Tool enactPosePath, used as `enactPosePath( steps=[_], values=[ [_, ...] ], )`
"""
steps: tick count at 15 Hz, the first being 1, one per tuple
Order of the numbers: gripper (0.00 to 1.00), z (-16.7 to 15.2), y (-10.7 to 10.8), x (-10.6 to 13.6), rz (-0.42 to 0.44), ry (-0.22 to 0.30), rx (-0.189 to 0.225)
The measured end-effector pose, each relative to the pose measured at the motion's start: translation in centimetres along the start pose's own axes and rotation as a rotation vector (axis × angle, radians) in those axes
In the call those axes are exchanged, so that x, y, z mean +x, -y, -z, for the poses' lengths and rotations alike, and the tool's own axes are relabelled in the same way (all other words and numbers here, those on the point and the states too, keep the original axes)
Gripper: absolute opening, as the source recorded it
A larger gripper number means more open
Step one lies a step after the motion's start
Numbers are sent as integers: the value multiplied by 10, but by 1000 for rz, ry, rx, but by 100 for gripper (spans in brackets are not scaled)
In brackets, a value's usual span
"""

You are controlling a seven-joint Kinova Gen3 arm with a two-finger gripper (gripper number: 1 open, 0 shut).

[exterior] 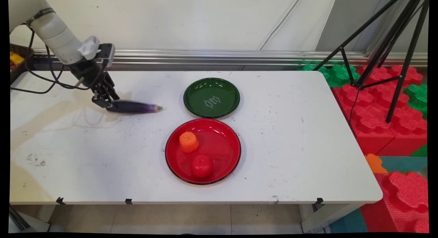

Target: Place the picked object on the table

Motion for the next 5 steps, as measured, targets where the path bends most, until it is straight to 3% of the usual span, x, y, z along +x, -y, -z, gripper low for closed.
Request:
enactPosePath(
  steps=[1,5],
  values=[
    [100,-2,0,1,3,-5,-2],
    [100,-3,-1,-1,7,-19,-1]
  ],
)
